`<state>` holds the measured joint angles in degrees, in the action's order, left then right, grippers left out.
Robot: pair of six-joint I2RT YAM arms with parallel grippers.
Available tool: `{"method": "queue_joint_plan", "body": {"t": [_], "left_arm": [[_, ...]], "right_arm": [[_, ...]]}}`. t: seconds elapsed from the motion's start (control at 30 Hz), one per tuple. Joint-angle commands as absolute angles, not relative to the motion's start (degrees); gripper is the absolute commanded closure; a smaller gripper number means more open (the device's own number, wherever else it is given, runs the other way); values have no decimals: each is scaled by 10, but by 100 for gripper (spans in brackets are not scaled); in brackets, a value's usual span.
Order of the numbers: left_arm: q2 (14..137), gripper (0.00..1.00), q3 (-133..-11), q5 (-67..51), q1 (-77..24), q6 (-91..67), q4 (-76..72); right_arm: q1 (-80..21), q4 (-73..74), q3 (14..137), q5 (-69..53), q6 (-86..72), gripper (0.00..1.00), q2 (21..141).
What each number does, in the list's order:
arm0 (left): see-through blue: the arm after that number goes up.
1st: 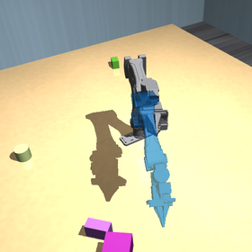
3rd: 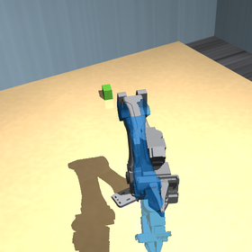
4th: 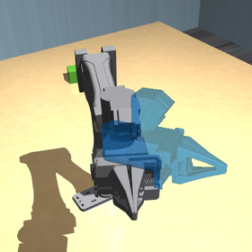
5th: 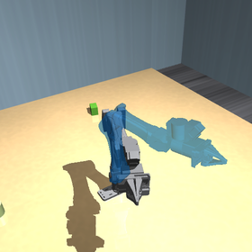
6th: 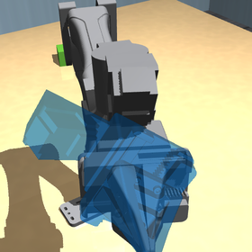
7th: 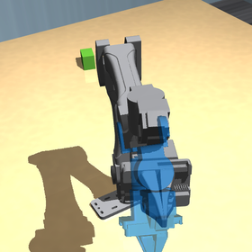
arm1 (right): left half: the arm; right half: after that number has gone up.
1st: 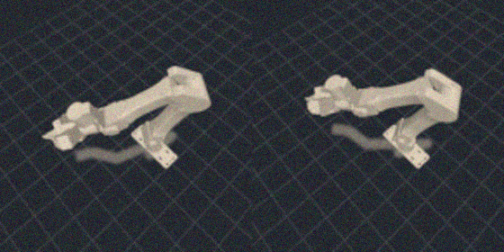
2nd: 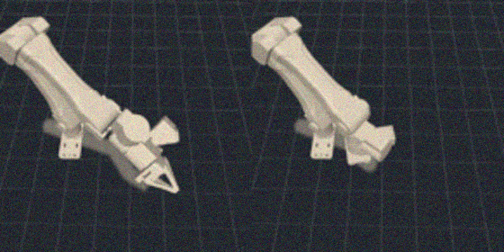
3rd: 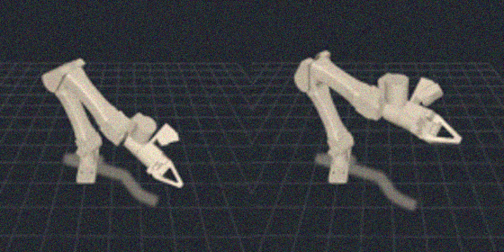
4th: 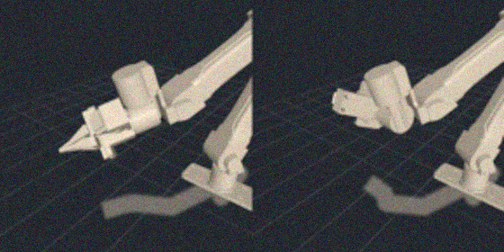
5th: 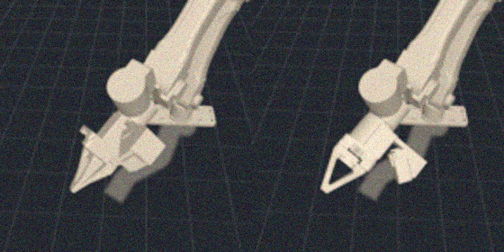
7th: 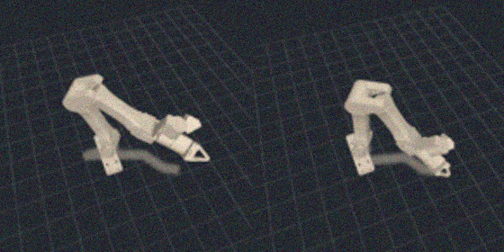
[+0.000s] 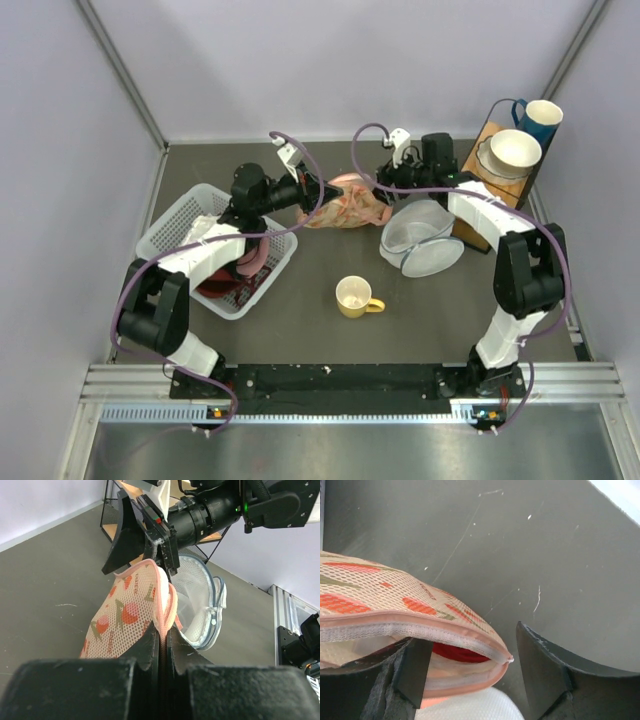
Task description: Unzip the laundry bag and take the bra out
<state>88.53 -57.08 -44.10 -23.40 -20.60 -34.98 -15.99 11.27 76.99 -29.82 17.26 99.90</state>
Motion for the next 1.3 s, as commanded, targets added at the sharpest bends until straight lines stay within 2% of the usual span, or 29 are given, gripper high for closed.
{"method": "queue_joint_plan", "body": {"t": [0.0,0.07,0.1,0.2,0.27,0.3,0.33,0.37,0.47,0.7,0.8,1.0,1.27], "left_arm": [[862,100,-599,-456,-234,-196,-370],[862,100,-602,-461,-234,-195,-364],[861,100,-603,-462,-234,-195,-362],[861,100,-612,-468,-234,-192,-338],[860,84,-630,-473,-234,-181,-307],[860,69,-635,-476,-233,-176,-277],[859,39,-641,-475,-232,-171,-259],[852,25,-646,-469,-232,-156,-244],[825,1,-650,-427,-231,-108,-178],[833,1,-719,-367,-241,-57,-63],[856,1,-743,-290,-276,-53,-36],[889,1,-721,-155,-335,-100,-89],[927,3,-733,-69,-371,-100,-84]], "right_arm": [[-163,-20,768,-352,164,45,998],[-163,-58,763,-356,149,64,996],[-163,-64,763,-366,144,100,996],[-163,-76,768,-387,143,100,989],[-163,-76,768,-395,149,100,983],[-163,-77,768,-395,150,100,975],[-163,-77,768,-396,155,100,972],[-163,-76,768,-397,157,100,968],[-163,-62,773,-404,166,100,955],[-171,-7,795,-405,162,100,945],[-178,15,807,-362,128,100,945],[-179,42,846,-298,-40,100,964],[-178,94,918,-265,-238,100,1025]]}}
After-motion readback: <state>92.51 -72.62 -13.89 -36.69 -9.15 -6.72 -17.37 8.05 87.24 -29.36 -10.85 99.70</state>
